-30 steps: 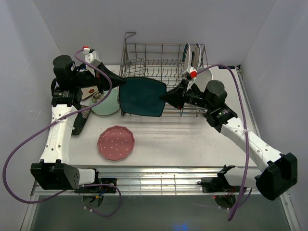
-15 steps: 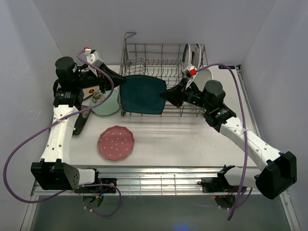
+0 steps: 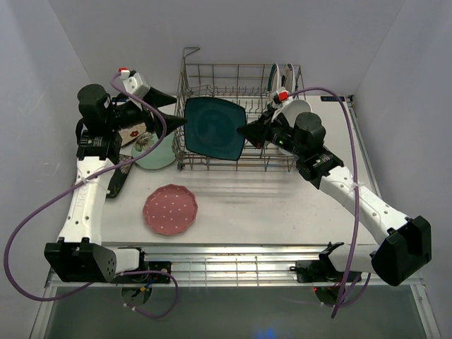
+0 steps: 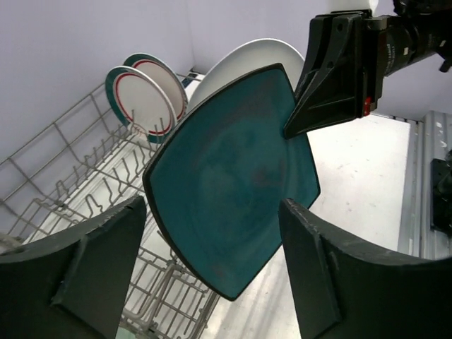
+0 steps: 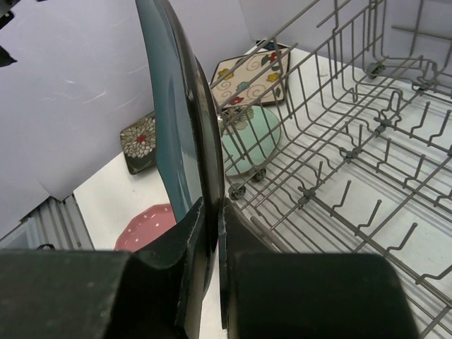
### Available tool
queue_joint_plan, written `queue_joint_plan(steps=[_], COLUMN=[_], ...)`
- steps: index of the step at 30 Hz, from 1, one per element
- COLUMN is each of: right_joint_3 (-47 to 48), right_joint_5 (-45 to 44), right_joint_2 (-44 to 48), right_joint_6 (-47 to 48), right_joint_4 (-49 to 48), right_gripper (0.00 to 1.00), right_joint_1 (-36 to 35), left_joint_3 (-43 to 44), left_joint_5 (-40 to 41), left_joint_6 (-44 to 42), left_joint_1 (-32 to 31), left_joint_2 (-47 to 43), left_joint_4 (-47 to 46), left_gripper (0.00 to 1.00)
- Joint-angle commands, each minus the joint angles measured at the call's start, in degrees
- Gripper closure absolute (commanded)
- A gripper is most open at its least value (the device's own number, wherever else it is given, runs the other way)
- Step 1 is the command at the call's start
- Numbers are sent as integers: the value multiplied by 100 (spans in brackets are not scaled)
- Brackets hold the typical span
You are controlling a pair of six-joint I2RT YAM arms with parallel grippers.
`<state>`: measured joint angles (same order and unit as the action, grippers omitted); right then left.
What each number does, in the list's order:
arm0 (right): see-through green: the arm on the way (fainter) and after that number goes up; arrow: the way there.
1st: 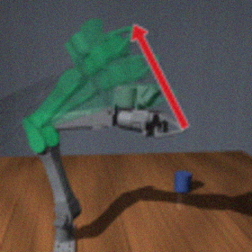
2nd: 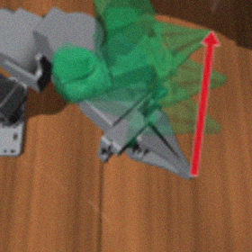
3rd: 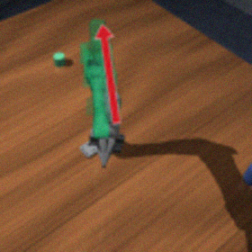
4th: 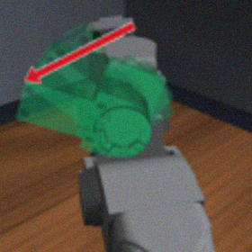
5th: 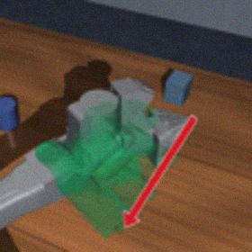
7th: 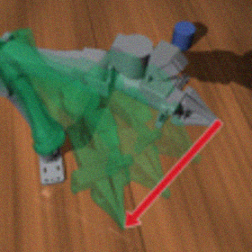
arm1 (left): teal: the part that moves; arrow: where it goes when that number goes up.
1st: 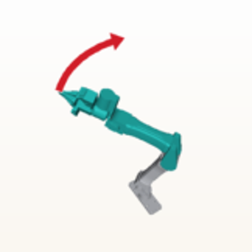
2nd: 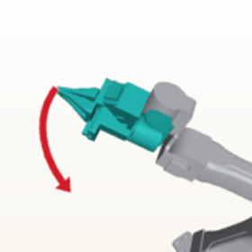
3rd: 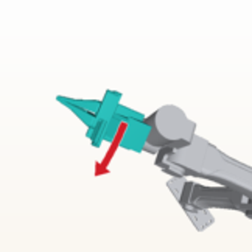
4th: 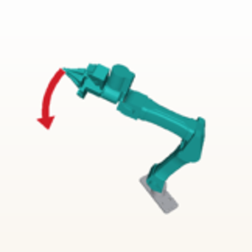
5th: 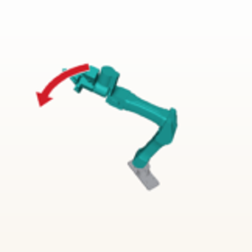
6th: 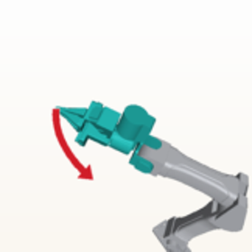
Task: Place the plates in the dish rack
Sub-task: Insert the plate into the dish rack.
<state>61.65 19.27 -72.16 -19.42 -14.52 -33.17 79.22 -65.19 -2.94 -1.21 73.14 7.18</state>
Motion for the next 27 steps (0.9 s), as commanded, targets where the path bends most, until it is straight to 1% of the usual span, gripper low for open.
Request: queue_joint_plan(steps=[1, 2, 4, 7, 13, 14, 17, 18, 21, 25, 27], right_joint_3=[664, 699, 883, 1191, 1753, 1832, 2184, 2263, 2474, 2624, 2720], right_joint_5=[-432, -598, -748, -1152, -1891, -2205, -2602, -2708, -3156, -3771, -4263], right_joint_2=[167, 159, 80, -60, -377, -430, -650, -711, -887, -1133, -1230], right_joint_6=[-229, -220, -150, -45, 157, 219, 403, 439, 649, 1008, 1194], right_joint_4=[-851, -824, -667, -438, -104, -8, 203, 239, 318, 275, 257], right_gripper=[92, 92, 92, 92, 92, 92, 92, 92, 92, 92, 92], right_joint_1=[-5, -5, -5, -5, -5, -5, -5, -5, -14, -5, -14], left_joint_3=[103, 85, 15, -108, -275, -319, -495, -565, -732, -1214, -1373], left_joint_5=[514, 612, 901, 1156, 1526, 1588, 1824, 1895, 2193, 2606, 2730], left_joint_6=[30, 30, 83, 109, 188, 206, 241, 424, 575, 716, 760], left_joint_1=[7, 7, 7, 7, 7, 7, 7, 7, 7, 7, 7], left_joint_2=[-467, -529, -739, -898, -1127, -1144, -1215, -1215, -1250, -1469, -1548], left_joint_4=[-59, -41, -94, -77, 47, 47, 11, 11, -76, -357, -463], left_gripper=[13, 12, 6, 2, 2, 2, 2, 2, 2, 2, 2])
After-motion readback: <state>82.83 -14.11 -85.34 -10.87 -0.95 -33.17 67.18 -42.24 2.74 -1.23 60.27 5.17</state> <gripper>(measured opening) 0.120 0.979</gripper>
